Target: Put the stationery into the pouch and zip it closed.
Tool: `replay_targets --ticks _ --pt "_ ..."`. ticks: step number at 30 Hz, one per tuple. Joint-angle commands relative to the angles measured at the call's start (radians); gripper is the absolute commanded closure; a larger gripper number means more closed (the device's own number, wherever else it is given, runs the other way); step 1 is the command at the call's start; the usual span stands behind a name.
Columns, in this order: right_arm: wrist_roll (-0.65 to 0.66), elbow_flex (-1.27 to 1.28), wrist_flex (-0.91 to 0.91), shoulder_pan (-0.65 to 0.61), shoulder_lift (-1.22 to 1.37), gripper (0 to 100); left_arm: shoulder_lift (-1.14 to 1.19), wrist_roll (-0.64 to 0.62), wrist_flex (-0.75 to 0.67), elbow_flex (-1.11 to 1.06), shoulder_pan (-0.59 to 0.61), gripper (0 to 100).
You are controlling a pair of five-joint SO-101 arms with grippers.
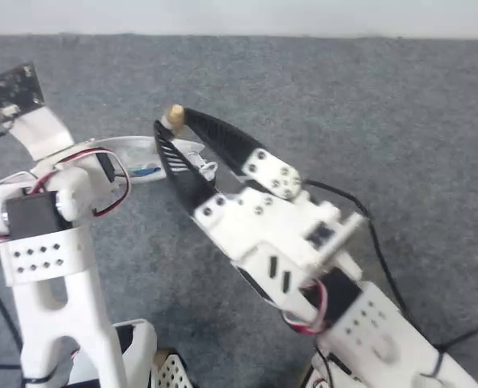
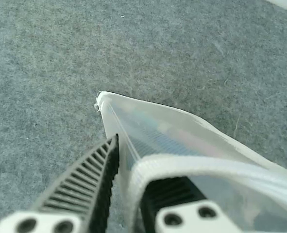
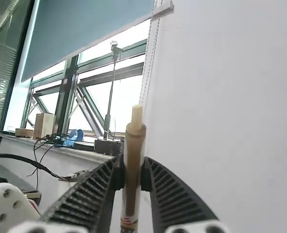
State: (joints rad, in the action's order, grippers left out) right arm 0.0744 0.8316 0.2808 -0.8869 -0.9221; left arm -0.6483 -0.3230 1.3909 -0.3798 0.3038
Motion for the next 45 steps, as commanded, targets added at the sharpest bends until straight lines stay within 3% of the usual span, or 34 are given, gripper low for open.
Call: replay_targets --ticks 1,11,17,23,27,37,45 --pt "-0.011 -0.006 0.127 -0.002 0.134 99.2 -0.017 -0.011 -0.008 0.019 -0.003 99" --pt "-0.015 0.092 0.41 0.021 0.415 99.2 -0.017 -0.011 -0.008 0.019 -0.003 99" --pt "-0.267 0.135 0.498 0.035 0.498 99.2 -0.017 -0.011 -0.008 0.018 -0.003 99" --pt "-0.287 0.135 0.495 0.05 0.529 95.2 -0.017 -0.011 -0.008 0.018 -0.003 99" --pt "-0.287 0.129 0.427 0.048 0.518 79.3 -0.014 -0.011 -0.008 0.016 -0.003 99" --pt "-0.239 0.115 0.272 0.053 0.403 85.3 -0.015 -0.011 -0.008 0.016 -0.003 99" --pt "-0.195 0.086 -0.117 0.047 0.151 85.7 -0.012 -0.009 -0.008 0.016 -0.003 99"
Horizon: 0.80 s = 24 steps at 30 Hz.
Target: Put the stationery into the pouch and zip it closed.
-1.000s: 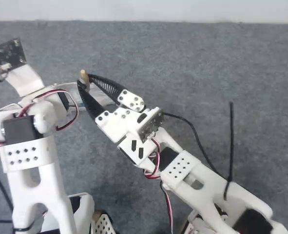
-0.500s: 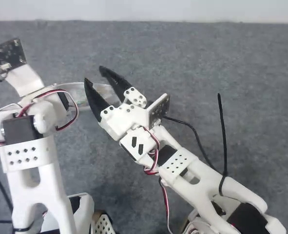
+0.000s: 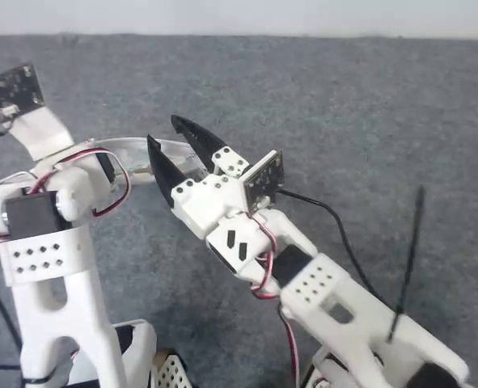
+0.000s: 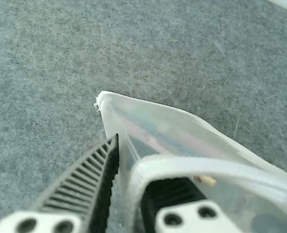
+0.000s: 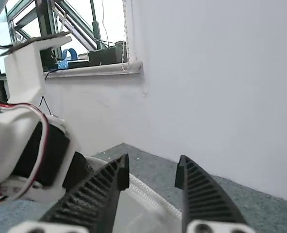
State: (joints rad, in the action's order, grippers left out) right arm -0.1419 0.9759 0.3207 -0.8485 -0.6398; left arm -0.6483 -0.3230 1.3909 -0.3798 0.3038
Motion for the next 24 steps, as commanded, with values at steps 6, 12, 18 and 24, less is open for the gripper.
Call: replay_targets --ticks 6,12,18,24 --pt "0.021 -0.192 -0.642 0.008 -0.274 85.4 -0.011 -0.009 -0.009 0.016 -0.003 99" --pt "0.038 -0.227 -0.857 0.015 -0.338 85.4 -0.009 -0.008 -0.009 0.016 -0.003 99" --pt "0.072 -0.221 -1.007 0.015 -0.341 85.4 -0.014 0.014 -0.055 -0.033 -0.003 99" --pt "0.071 -0.1 -0.946 0.015 -0.338 85.4 -0.015 0.018 -0.061 -0.042 -0.006 99"
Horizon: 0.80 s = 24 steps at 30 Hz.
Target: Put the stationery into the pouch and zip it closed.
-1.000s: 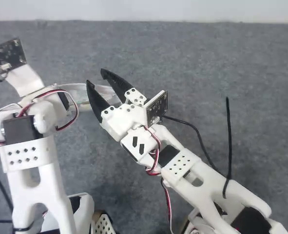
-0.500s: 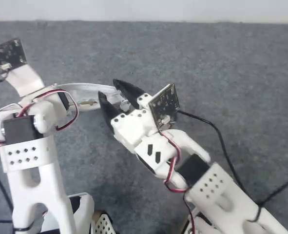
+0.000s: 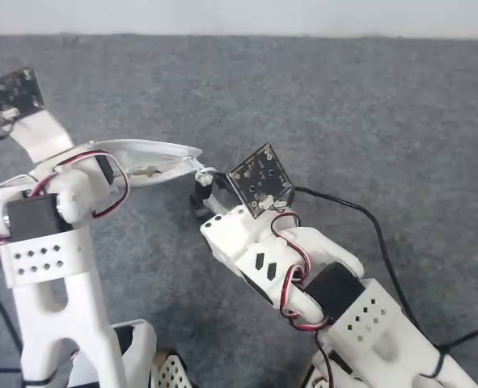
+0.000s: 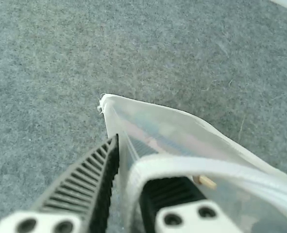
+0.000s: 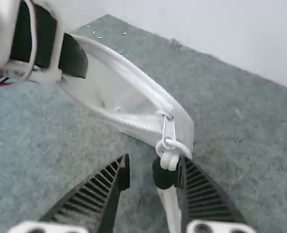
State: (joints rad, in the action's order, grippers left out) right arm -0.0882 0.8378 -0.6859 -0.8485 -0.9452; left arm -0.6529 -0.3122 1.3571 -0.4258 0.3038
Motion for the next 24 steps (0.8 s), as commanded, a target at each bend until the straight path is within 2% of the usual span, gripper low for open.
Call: replay_targets --ticks 1,5,11,20,24 --pt "0.017 0.072 0.102 0.015 -0.033 85.4 -0.011 0.008 -0.028 0.004 -0.006 99" --pt "0.021 0.173 0.231 0.015 -0.031 85.4 -0.011 0.008 -0.028 0.004 -0.006 99" --pt "0.018 0.199 0.268 0.016 -0.013 85.6 -0.011 0.008 -0.026 0.004 -0.006 99" --pt "0.018 0.264 0.587 0.068 0.185 85.7 -0.011 0.008 -0.025 0.002 -0.003 99" --pt "0.02 0.267 0.618 0.087 0.203 85.7 -0.011 0.008 -0.025 0.002 -0.003 99"
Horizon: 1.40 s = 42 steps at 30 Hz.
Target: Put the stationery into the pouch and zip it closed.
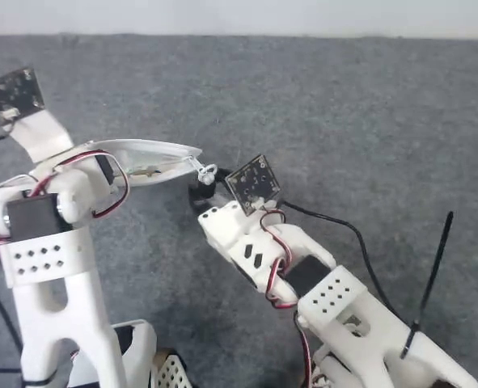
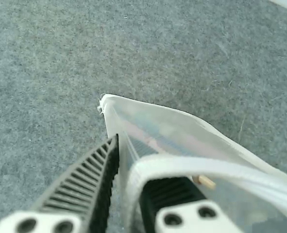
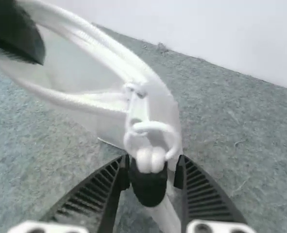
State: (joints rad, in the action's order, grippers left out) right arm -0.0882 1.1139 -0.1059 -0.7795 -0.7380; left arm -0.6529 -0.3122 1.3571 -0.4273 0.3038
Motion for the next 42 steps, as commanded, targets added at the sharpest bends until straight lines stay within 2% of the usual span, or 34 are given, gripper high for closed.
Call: replay_targets --ticks 1,17,25,33,42 --pt "0.02 -0.009 0.035 0.016 -0.004 85.8 -0.011 0.008 -0.025 0.004 -0.003 99" --pt "0.023 -0.014 -0.059 0.012 -0.012 85.8 -0.011 0.009 -0.023 -0.013 -0.002 99" --pt "0.021 -0.008 -0.17 0.01 -0.157 85.8 -0.011 0.034 -0.026 -0.022 -0.002 99" --pt "0.023 -0.015 -0.159 0.01 -0.099 85.8 -0.011 0.034 -0.028 -0.021 -0.002 99" --pt "0.025 -0.009 -0.004 0.012 0.016 85.8 -0.011 0.034 -0.026 -0.021 -0.002 99"
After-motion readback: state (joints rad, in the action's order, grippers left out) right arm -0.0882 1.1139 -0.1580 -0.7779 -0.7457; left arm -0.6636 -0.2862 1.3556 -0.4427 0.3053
